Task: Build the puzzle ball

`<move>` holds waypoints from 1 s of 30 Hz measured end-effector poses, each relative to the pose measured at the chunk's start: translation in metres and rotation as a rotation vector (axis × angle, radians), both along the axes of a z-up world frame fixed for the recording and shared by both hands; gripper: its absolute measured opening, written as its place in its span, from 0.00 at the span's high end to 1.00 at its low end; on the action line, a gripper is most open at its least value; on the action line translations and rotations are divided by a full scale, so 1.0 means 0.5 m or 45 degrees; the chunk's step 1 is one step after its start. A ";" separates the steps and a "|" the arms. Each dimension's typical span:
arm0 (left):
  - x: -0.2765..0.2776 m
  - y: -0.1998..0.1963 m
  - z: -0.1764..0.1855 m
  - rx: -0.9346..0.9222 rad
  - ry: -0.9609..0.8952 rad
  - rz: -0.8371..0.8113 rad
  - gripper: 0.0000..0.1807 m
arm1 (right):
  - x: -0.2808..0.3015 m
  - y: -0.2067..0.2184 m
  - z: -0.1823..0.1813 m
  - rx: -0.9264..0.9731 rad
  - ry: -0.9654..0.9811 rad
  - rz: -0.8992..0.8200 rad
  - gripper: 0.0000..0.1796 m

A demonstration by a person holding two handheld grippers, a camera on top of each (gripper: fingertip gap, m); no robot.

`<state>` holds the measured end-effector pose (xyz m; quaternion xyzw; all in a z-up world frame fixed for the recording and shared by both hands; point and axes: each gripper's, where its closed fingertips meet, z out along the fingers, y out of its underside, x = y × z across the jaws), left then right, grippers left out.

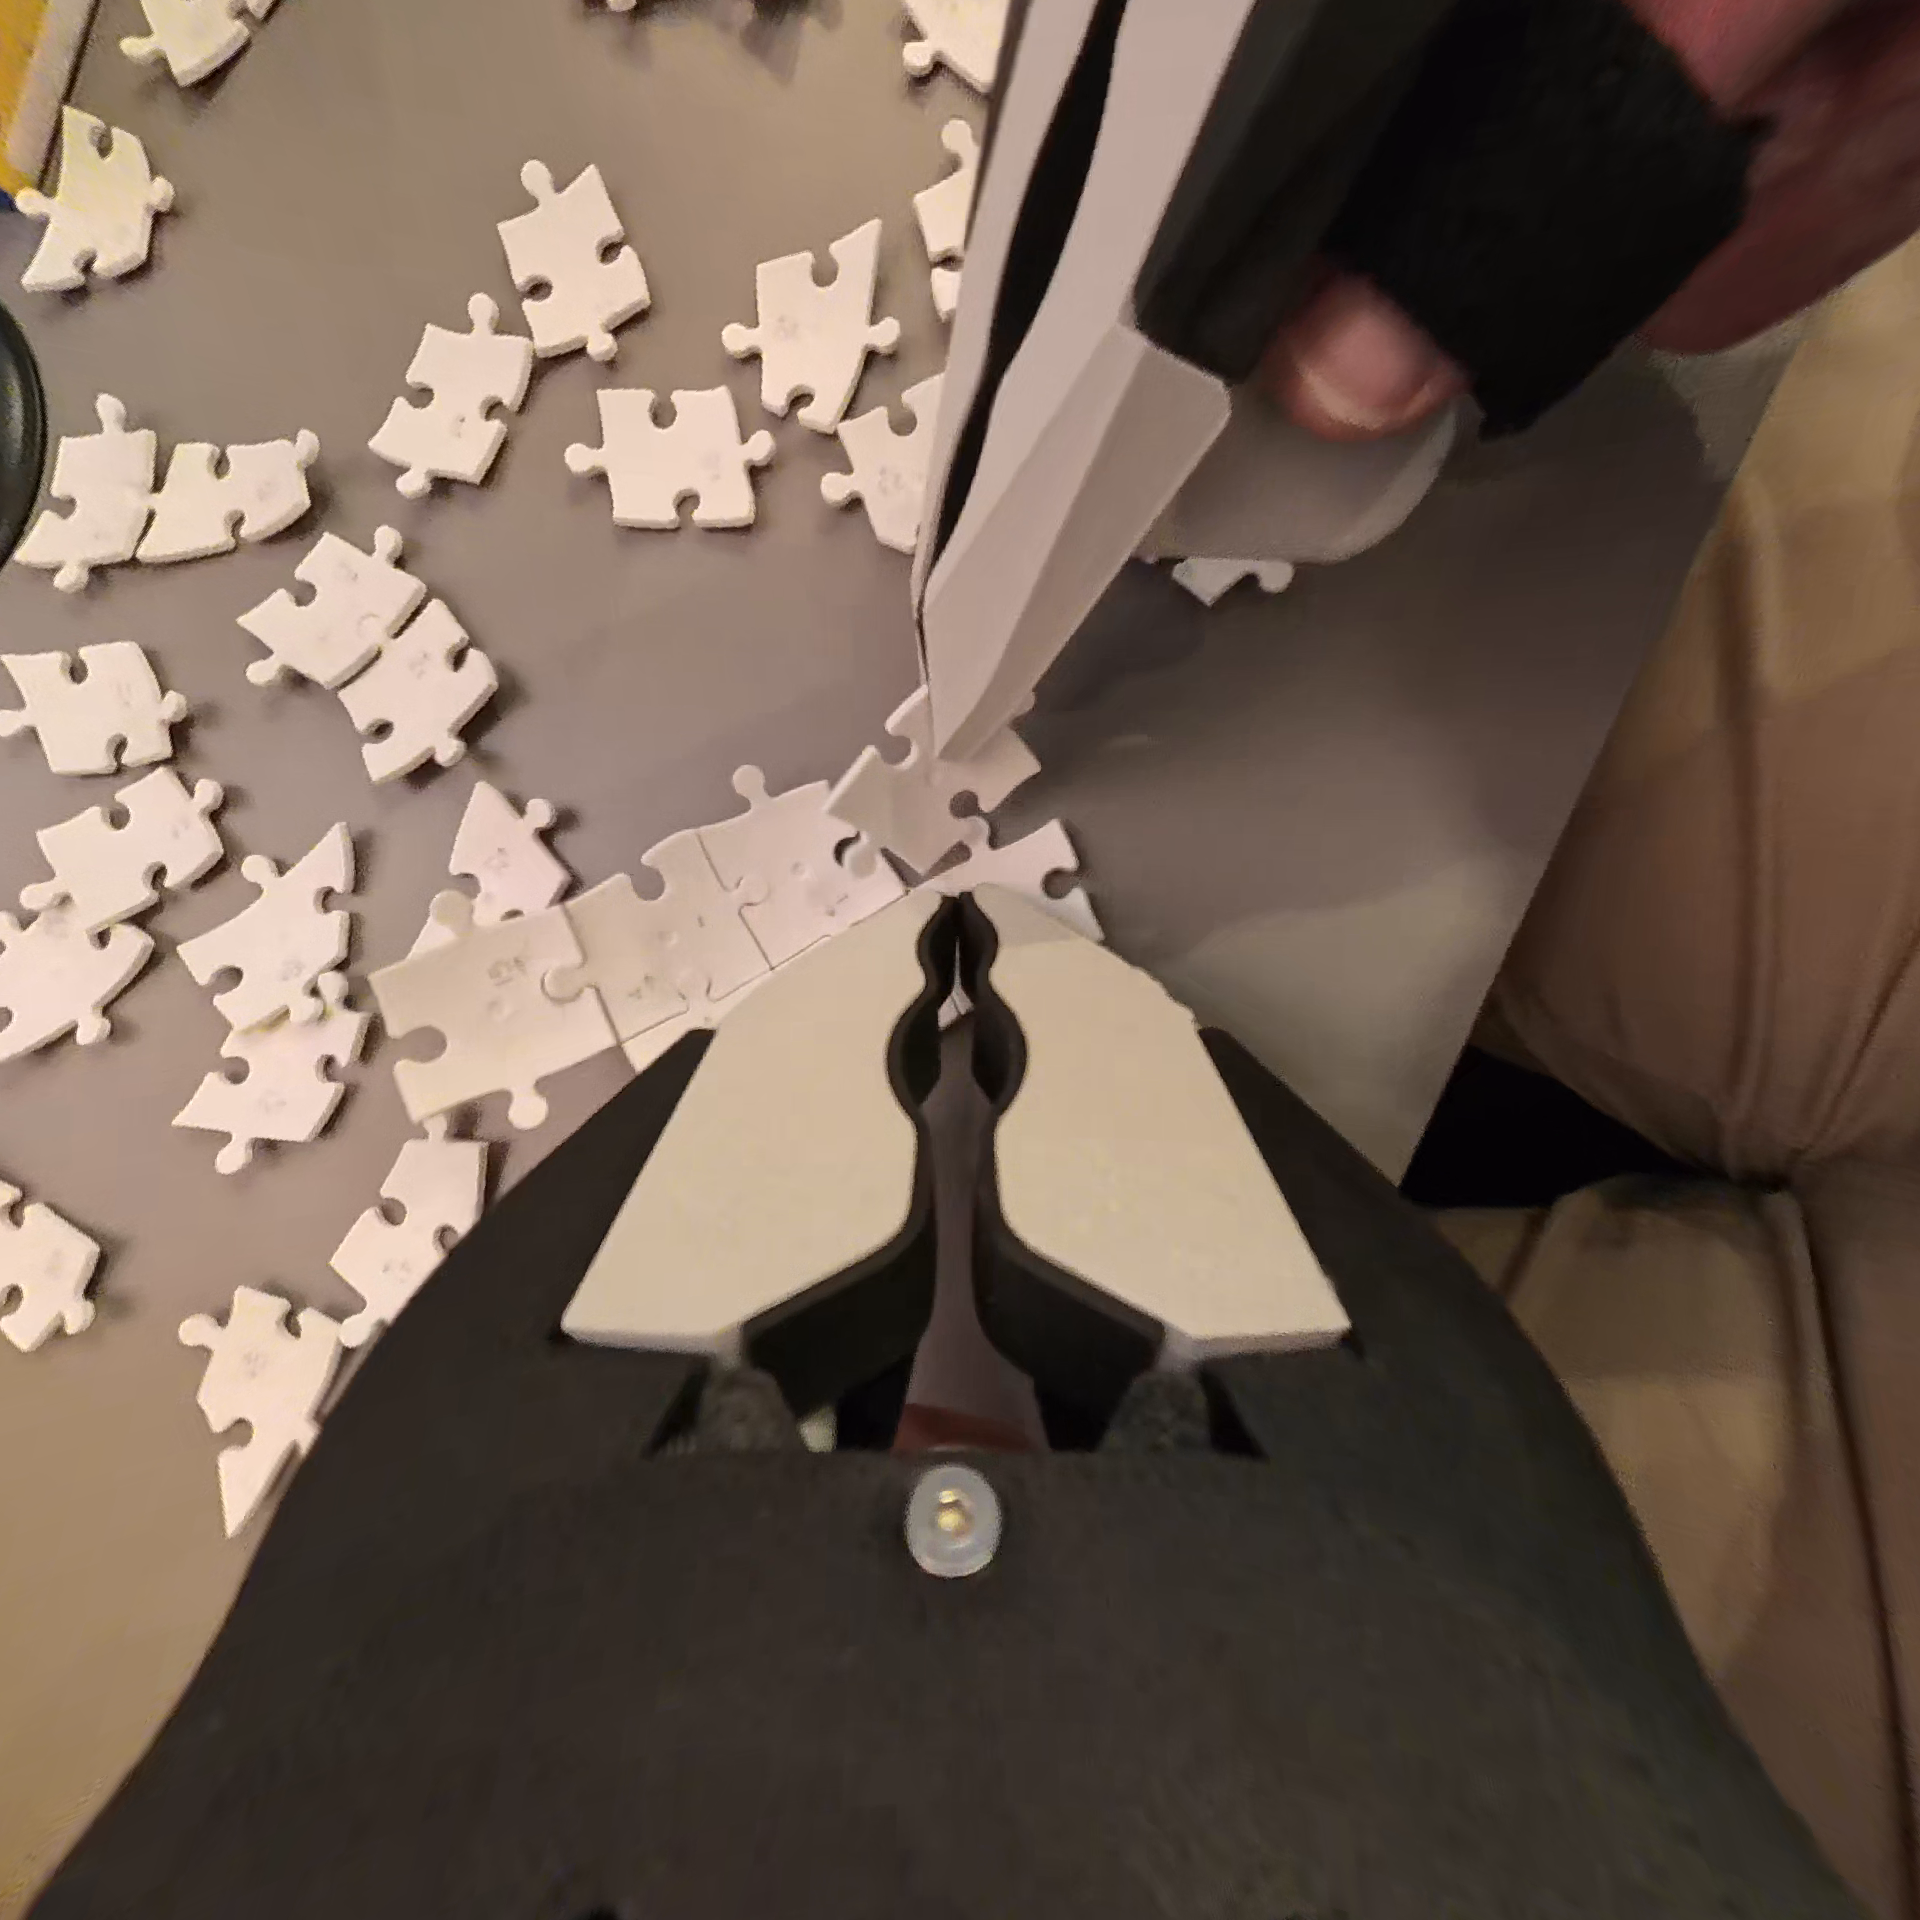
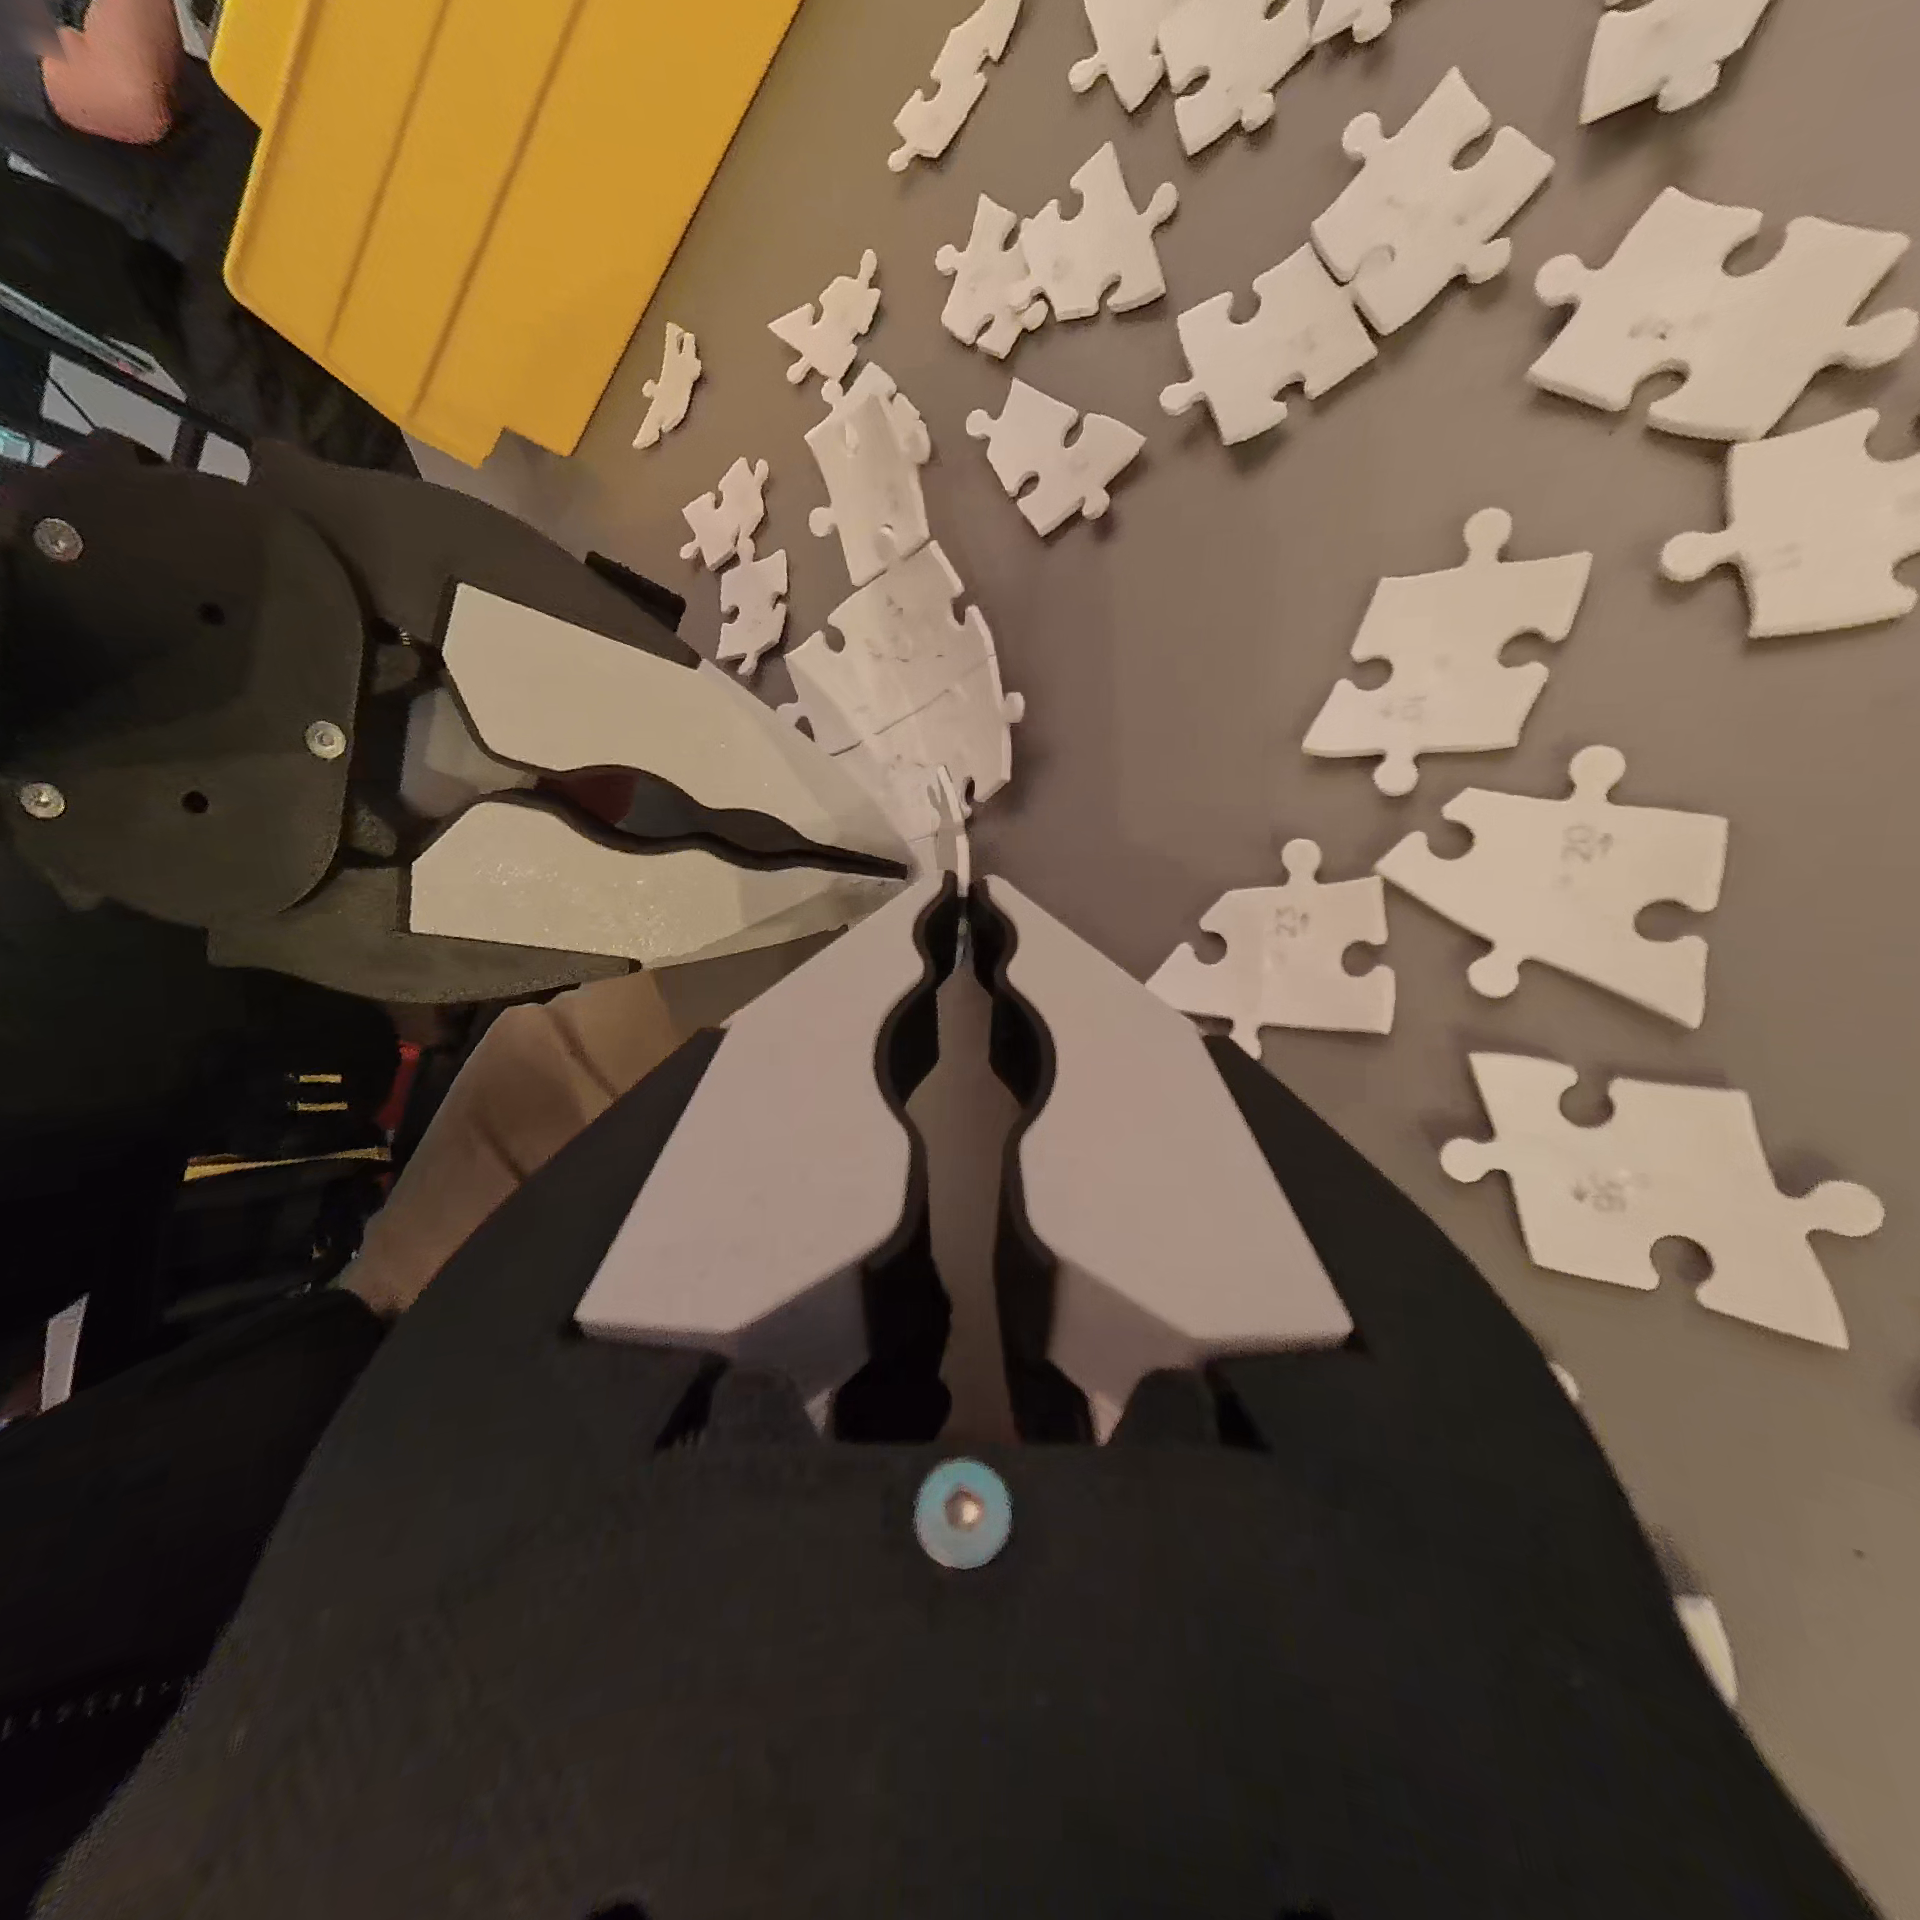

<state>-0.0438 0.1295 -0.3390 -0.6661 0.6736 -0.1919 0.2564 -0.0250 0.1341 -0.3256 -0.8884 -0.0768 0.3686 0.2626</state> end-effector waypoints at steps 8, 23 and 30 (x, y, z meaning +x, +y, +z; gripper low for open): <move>0.004 0.001 -0.001 -0.035 -0.021 0.055 1.00 | 0.000 0.008 -0.005 -0.002 -0.026 -0.119 1.00; 0.004 0.002 -0.002 -0.033 -0.036 0.063 1.00 | 0.007 0.011 0.022 0.251 -0.276 -0.045 1.00; 0.004 0.002 -0.002 -0.029 -0.029 0.065 1.00 | -0.033 0.016 -0.014 0.222 -0.399 0.177 1.00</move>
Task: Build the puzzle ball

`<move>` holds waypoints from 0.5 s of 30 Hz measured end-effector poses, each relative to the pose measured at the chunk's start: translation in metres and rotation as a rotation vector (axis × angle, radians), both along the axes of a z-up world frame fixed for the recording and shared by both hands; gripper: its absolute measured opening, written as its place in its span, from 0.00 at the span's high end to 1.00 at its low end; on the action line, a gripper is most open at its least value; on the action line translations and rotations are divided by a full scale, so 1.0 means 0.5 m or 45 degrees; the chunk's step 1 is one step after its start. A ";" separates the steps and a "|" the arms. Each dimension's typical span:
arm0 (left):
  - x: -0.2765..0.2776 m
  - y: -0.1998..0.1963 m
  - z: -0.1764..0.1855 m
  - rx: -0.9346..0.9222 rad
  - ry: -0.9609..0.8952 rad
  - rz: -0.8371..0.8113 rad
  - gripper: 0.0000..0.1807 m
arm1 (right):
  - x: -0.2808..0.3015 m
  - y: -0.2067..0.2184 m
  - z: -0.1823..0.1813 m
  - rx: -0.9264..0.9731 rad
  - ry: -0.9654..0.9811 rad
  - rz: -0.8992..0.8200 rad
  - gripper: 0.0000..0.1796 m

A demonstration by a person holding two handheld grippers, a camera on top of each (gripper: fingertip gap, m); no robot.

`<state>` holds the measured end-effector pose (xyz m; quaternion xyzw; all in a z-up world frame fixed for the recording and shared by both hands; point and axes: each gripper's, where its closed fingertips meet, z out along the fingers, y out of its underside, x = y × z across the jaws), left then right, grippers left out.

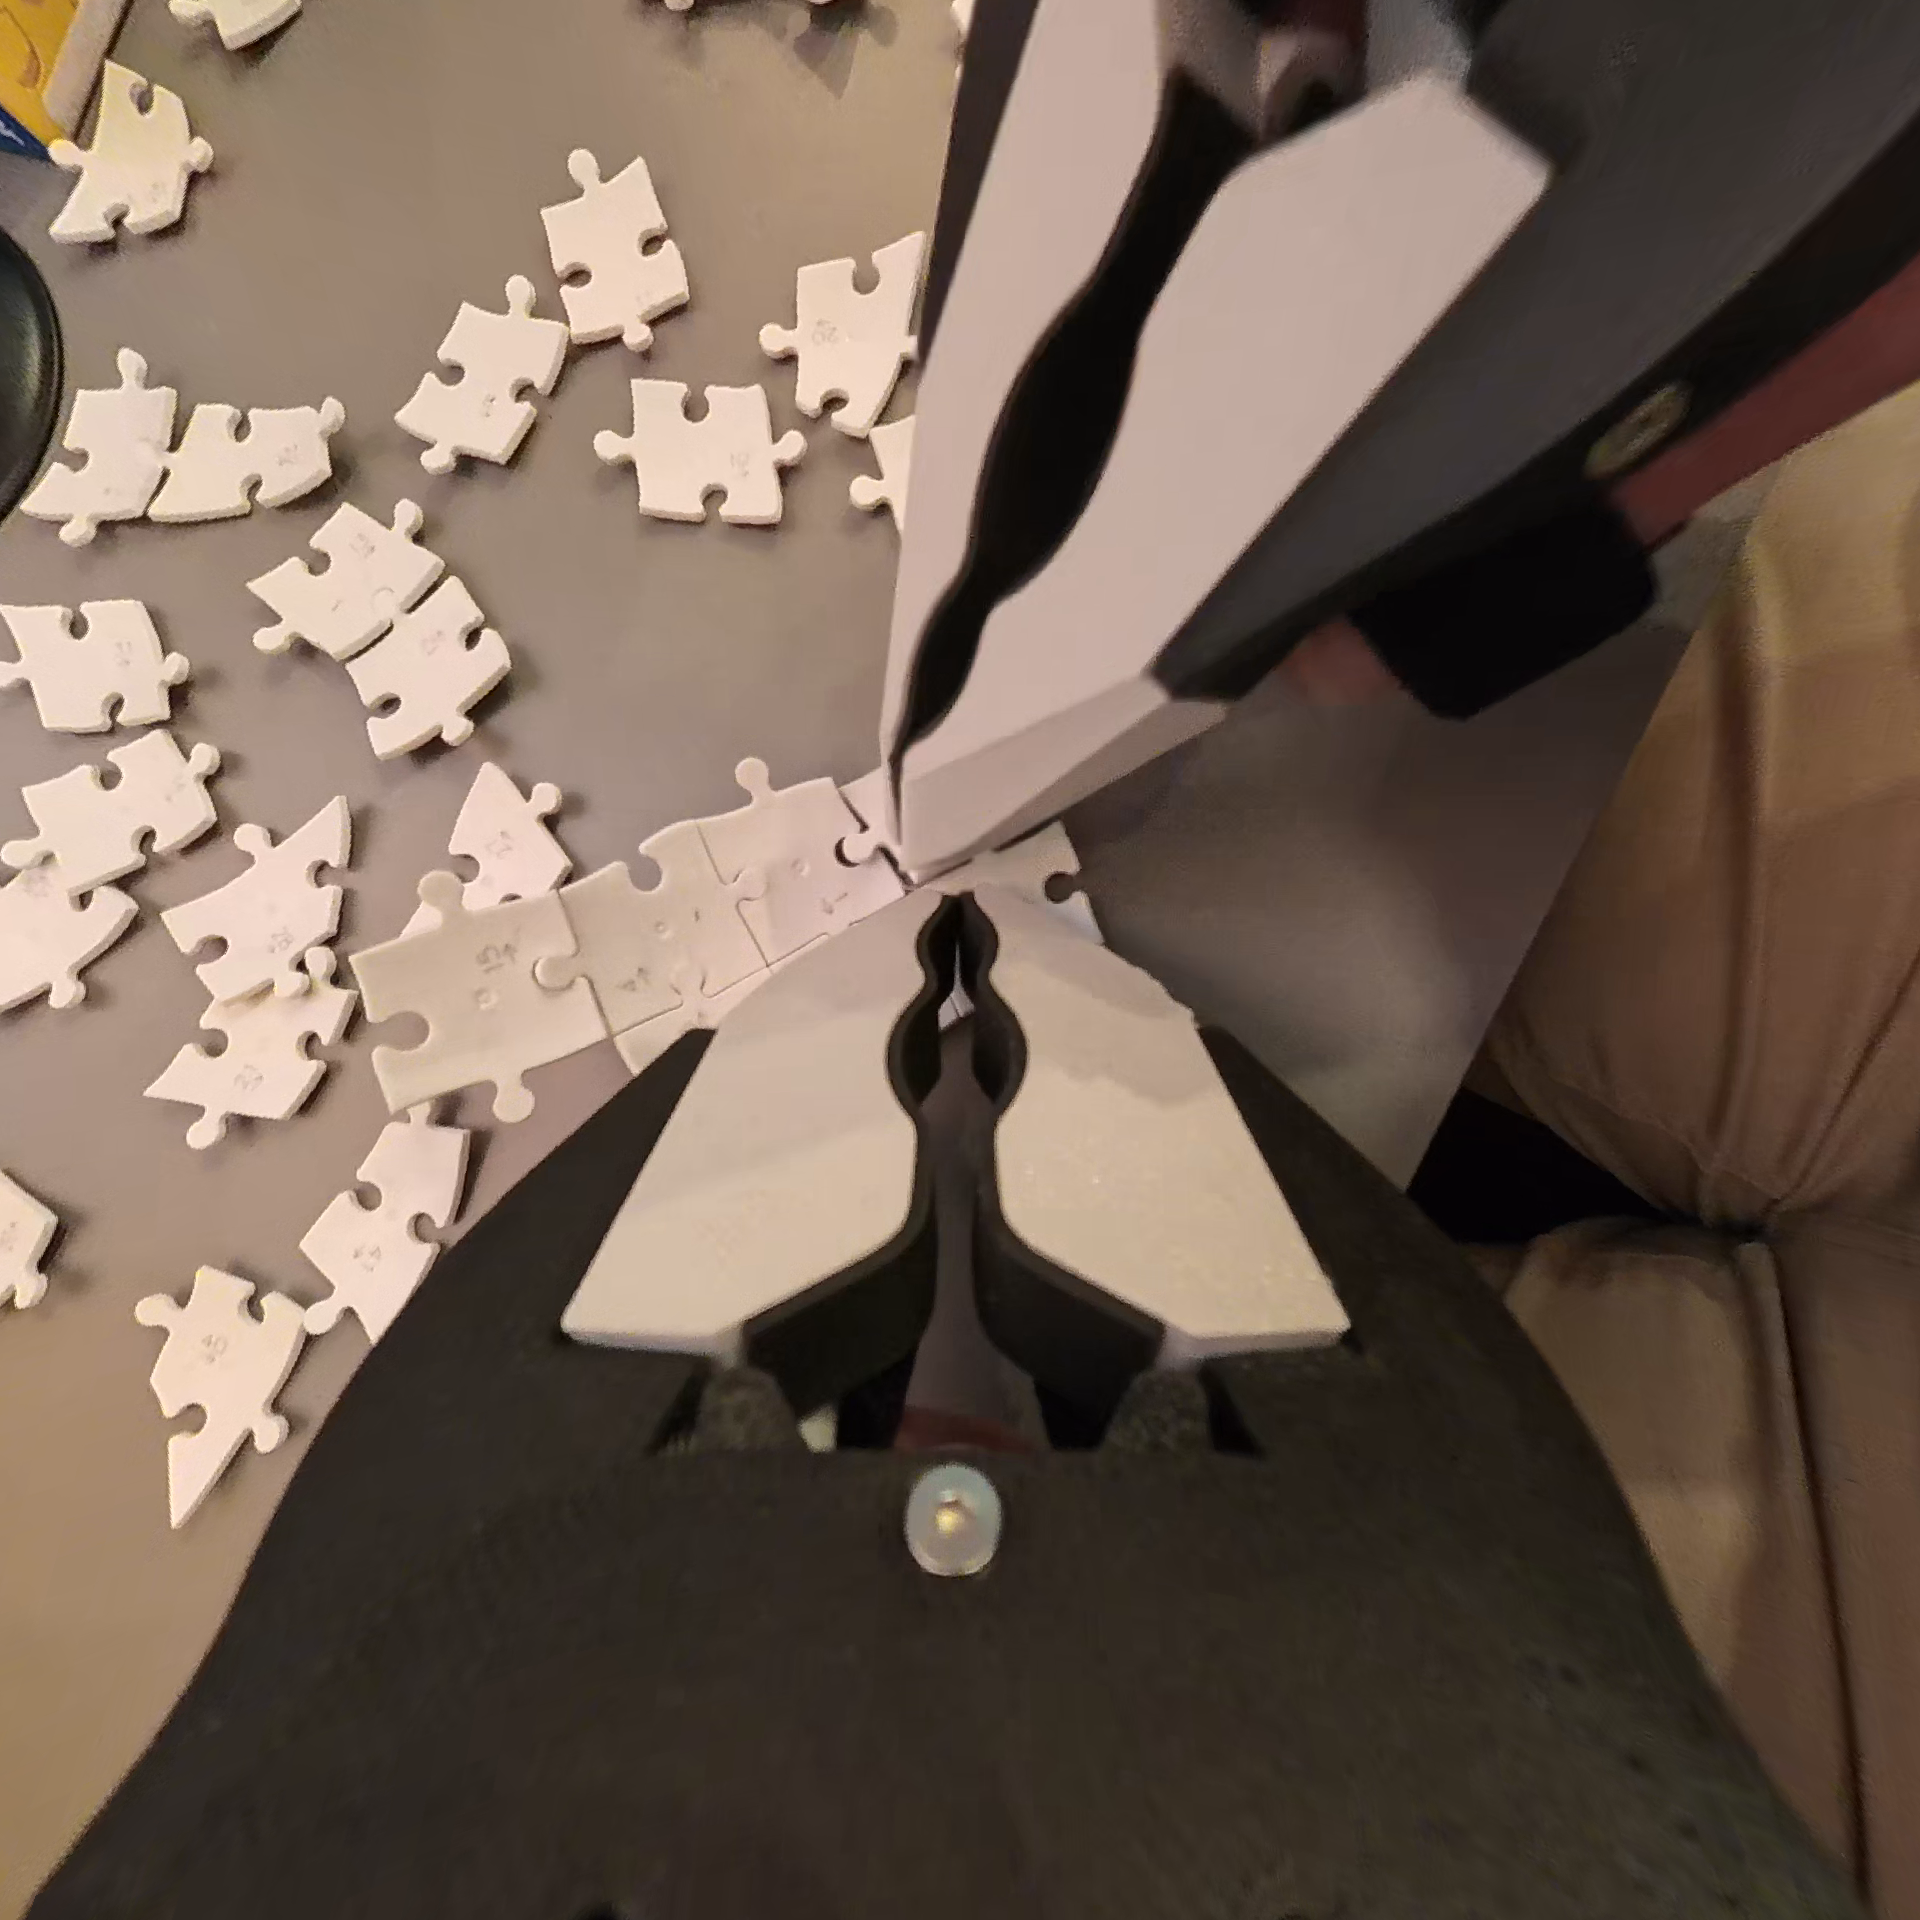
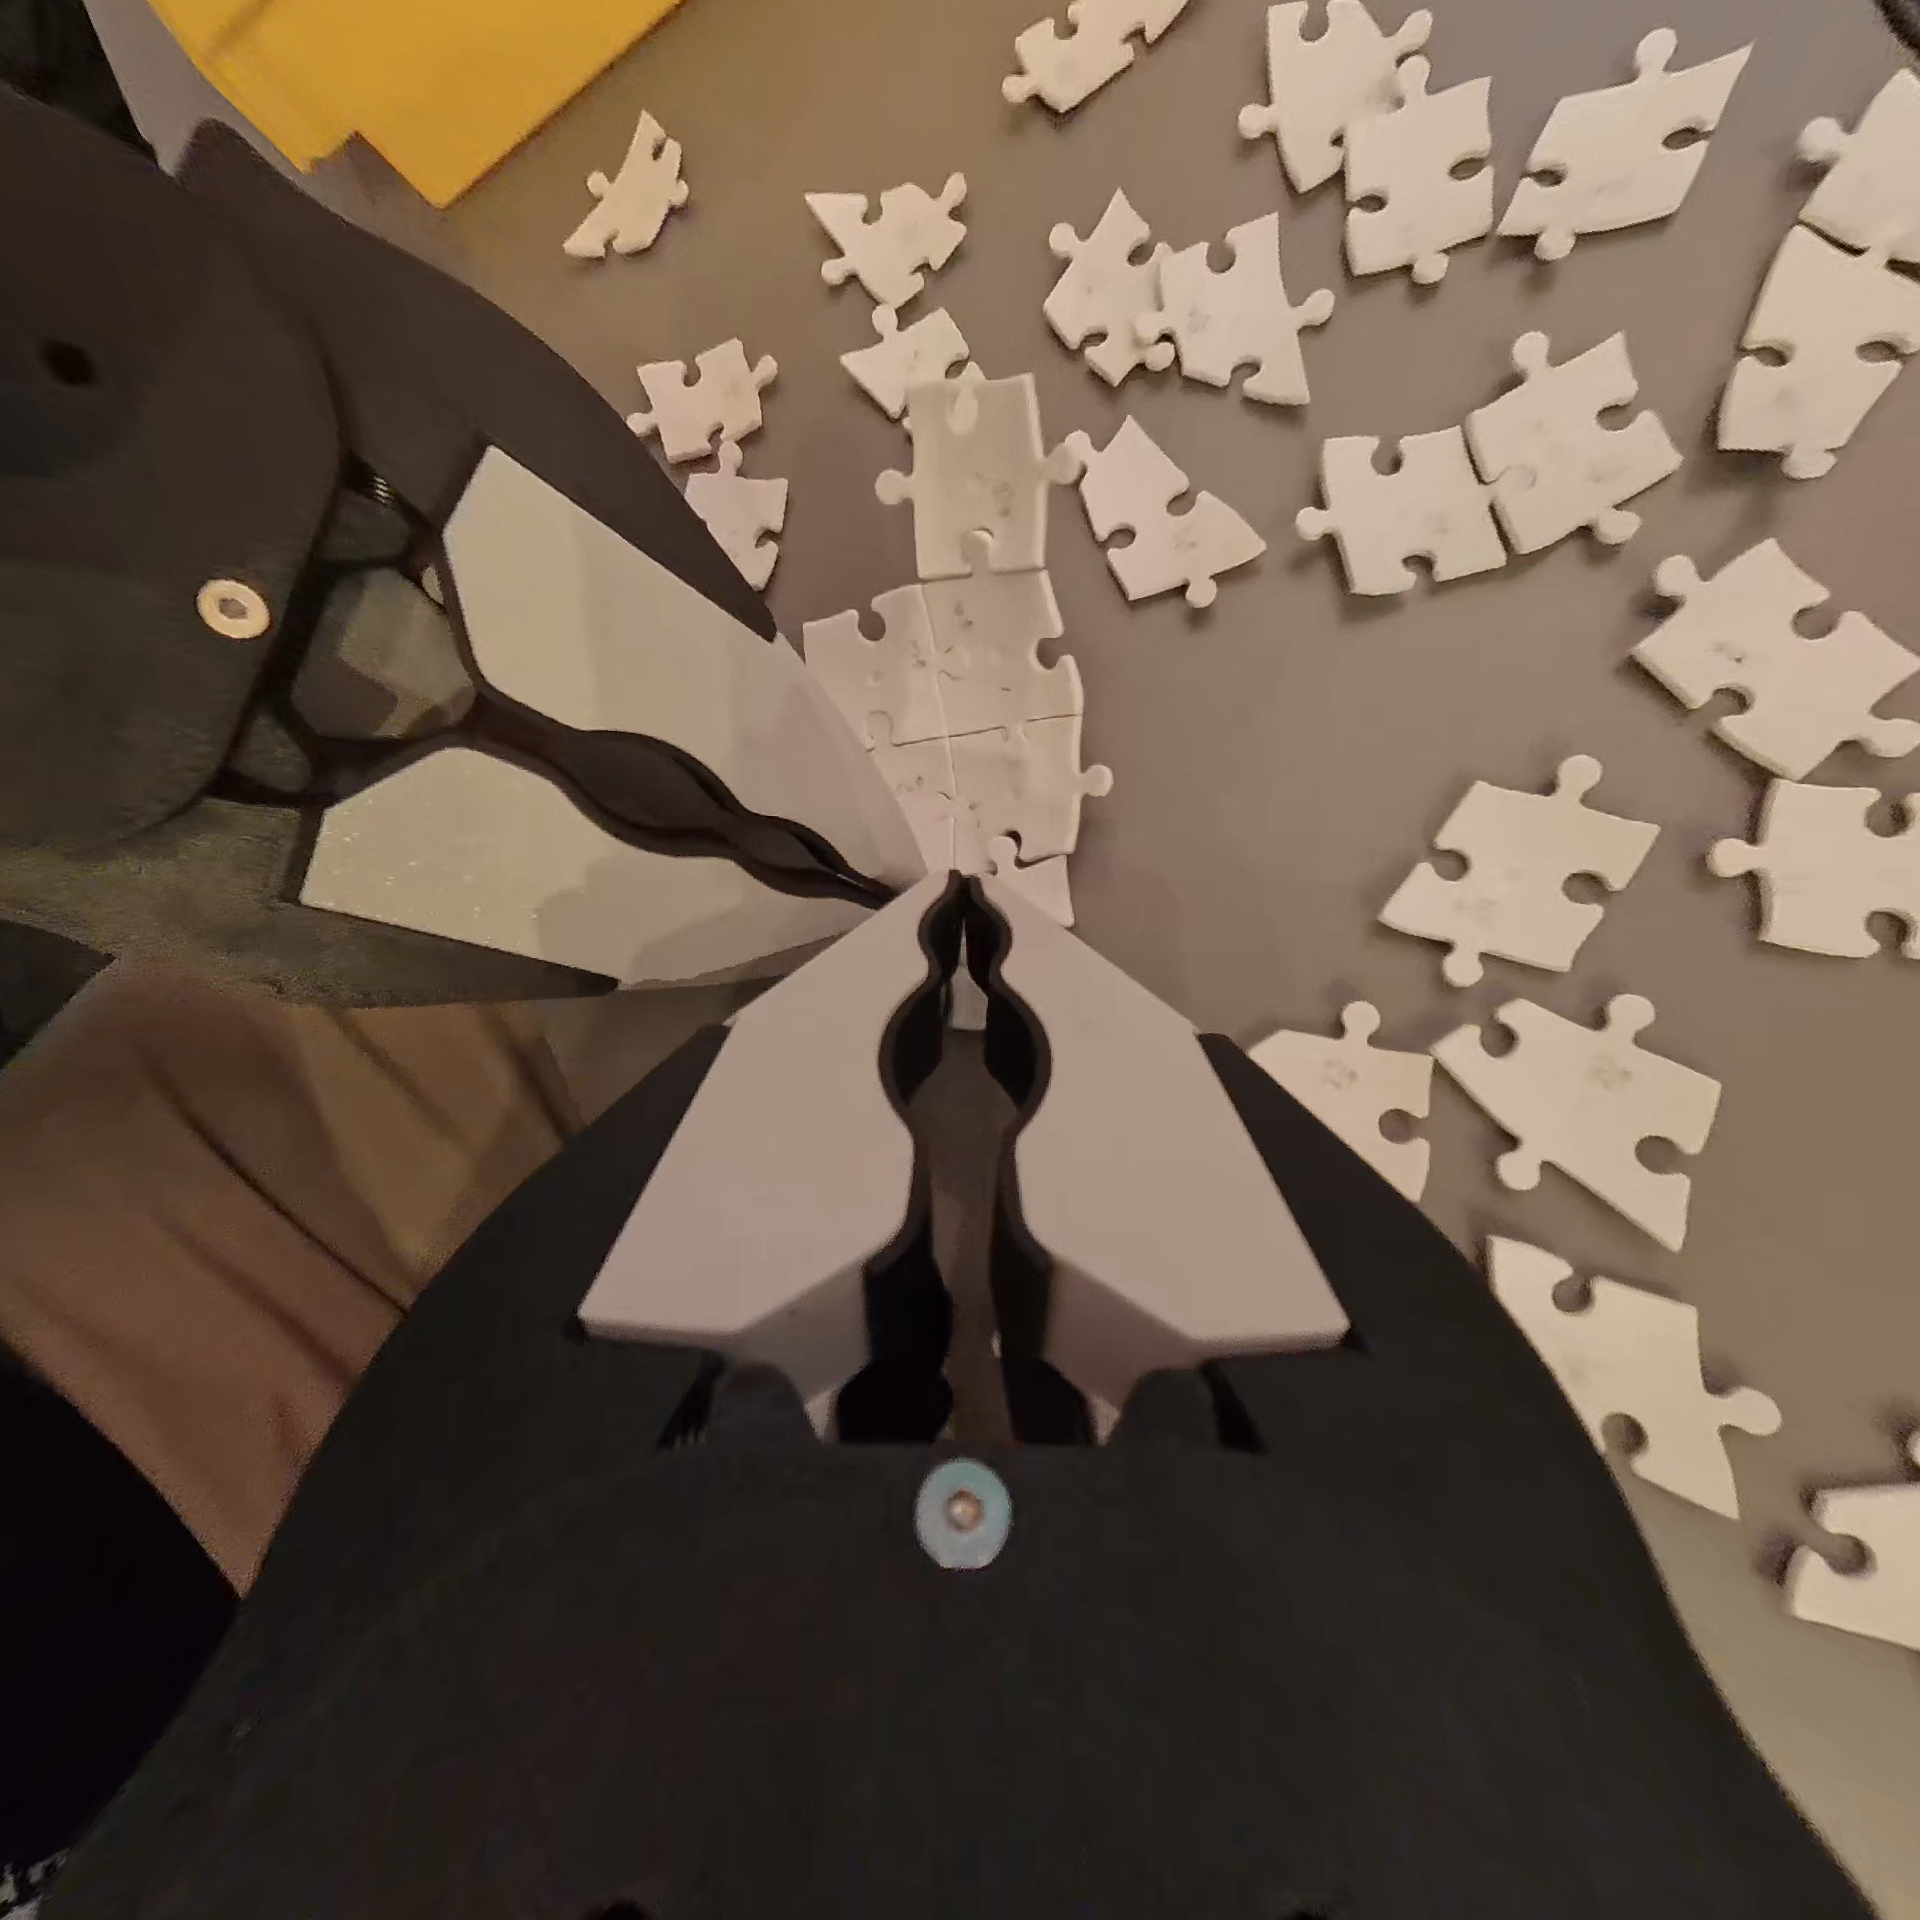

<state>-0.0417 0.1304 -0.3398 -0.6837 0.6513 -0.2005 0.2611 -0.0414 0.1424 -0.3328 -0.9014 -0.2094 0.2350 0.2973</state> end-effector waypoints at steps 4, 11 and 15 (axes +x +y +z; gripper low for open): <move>0.000 0.000 0.001 -0.006 -0.008 0.004 1.00 | -0.004 0.003 -0.006 -0.005 0.006 -0.016 1.00; -0.004 0.001 0.003 -0.041 -0.022 0.017 1.00 | -0.003 0.003 -0.006 -0.005 0.081 -0.099 1.00; -0.004 0.002 0.002 -0.058 -0.028 0.022 1.00 | -0.003 0.005 -0.005 -0.034 0.136 -0.153 1.00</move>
